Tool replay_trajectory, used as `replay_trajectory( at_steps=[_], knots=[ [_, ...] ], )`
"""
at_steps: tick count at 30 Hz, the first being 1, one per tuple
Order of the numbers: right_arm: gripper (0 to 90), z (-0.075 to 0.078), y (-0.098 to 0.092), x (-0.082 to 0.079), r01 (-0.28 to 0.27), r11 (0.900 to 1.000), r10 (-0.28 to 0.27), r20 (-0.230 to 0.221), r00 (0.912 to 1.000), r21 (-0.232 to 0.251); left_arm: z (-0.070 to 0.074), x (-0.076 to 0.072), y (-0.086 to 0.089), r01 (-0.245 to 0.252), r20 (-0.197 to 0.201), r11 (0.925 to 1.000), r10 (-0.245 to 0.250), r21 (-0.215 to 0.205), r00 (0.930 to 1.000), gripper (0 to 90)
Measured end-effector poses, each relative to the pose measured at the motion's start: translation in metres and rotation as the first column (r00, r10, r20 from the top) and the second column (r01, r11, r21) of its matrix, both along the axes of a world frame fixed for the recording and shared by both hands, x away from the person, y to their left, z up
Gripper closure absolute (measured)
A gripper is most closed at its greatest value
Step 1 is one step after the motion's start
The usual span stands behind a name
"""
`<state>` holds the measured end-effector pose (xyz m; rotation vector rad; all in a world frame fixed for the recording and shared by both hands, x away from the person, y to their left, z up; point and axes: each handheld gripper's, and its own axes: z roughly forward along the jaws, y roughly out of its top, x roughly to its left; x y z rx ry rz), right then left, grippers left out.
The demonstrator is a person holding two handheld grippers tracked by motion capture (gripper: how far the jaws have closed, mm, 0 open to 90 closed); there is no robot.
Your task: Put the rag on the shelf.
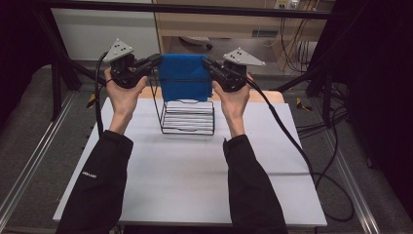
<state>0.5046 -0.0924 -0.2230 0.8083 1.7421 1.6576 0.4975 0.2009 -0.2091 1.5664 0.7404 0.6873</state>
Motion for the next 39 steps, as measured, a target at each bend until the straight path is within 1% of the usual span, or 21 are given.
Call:
replay_trajectory(
  at_steps=[4,6,8,9,12,13,15,16,17,20,23,26,31,33,34,36,39],
  knots=[
    [83.6,0.0,0.0,-0.007,-0.015,1.0,0.015,0.003,0.9999,-0.005,-0.002,-0.005,0.004,0.008,0.009,1.0,-0.008,-0.005,0.9999,86.8],
    [83.4,0.0,0.0,-0.009,-0.021,1.0,0.021,0.004,0.9998,-0.01,-0.003,-0.007,0.005,0.014,0.004,0.9999,-0.014,-0.005,0.9999,86.8],
    [83.3,-0.001,0.0,-0.01,-0.025,1.0,0.025,-0.005,0.9997,-0.017,-0.004,-0.009,0.005,0.015,0.008,0.9999,-0.015,0.001,0.9999,86.7],
    [83.2,-0.002,0.0,-0.011,-0.028,0.999,0.028,-0.004,0.9996,-0.022,-0.005,-0.01,0.004,0.026,0.005,0.9997,-0.026,-0.002,0.9996,86.7],
    [83.2,-0.005,-0.001,-0.014,-0.034,0.999,0.033,-0.011,0.9994,-0.036,-0.007,-0.015,0.004,0.036,0.005,0.9991,-0.036,0.023,0.9993,86.6],
    [83.1,-0.006,-0.002,-0.014,-0.039,0.999,0.038,-0.018,0.9991,-0.038,-0.008,-0.017,0.003,0.038,0.003,0.999,-0.038,0.022,0.9993,86.5],
    [82.8,-0.007,-0.003,-0.016,-0.043,0.998,0.042,-0.026,0.9988,-0.051,-0.009,-0.02,0.003,0.044,-0.001,0.9984,-0.044,0.037,0.999,86.3],
    [82.5,-0.008,-0.004,-0.017,-0.048,0.997,0.046,-0.03,0.9985,-0.059,-0.01,-0.022,0.003,0.043,0.001,0.9977,-0.043,0.052,0.9991,86.1],
    [82.4,-0.009,-0.004,-0.018,-0.054,0.997,0.052,-0.035,0.9981,-0.061,-0.011,-0.023,0.002,0.045,-0.003,0.9975,-0.045,0.055,0.999,86.1],
    [82.0,-0.01,-0.005,-0.021,-0.064,0.994,0.06,-0.047,0.9971,-0.083,-0.013,-0.028,0.002,0.054,-0.019,0.9958,-0.052,0.074,0.9984,85.9],
    [81.8,-0.013,-0.006,-0.024,-0.079,0.992,0.073,-0.069,0.9949,-0.097,-0.017,-0.032,0.003,0.063,-0.042,0.9949,-0.06,0.079,0.9973,85.5],
    [81.7,-0.016,-0.007,-0.025,-0.093,0.991,0.085,-0.09,0.9923,-0.094,-0.023,-0.033,0.004,0.065,-0.069,0.9945,-0.06,0.082,0.9958,85.1],
    [81.2,-0.02,-0.007,-0.025,-0.114,0.986,0.101,-0.106,0.9893,-0.124,-0.032,-0.033,0.004,0.075,-0.109,0.9923,-0.064,0.099,0.992,84.4],
    [81.2,-0.022,-0.008,-0.025,-0.116,0.986,0.102,-0.11,0.9886,-0.123,-0.033,-0.032,0.004,0.079,-0.127,0.9926,-0.067,0.092,0.9896,83.5],
    [81.3,-0.022,-0.008,-0.025,-0.115,0.986,0.102,-0.113,0.9884,-0.122,-0.033,-0.032,0.004,0.081,-0.142,0.9927,-0.068,0.089,0.9876,82.7],
    [81.3,-0.023,-0.007,-0.025,-0.113,0.985,0.099,-0.115,0.9884,-0.126,-0.03,-0.032,0.005,0.081,-0.152,0.9929,-0.067,0.088,0.9861,79.6],
    [81.4,-0.023,-0.007,-0.025,-0.113,0.985,0.098,-0.116,0.9883,-0.127,-0.022,-0.033,0.006,0.08,-0.157,0.9952,-0.07,0.056,0.9851,71.8]
  ],
)
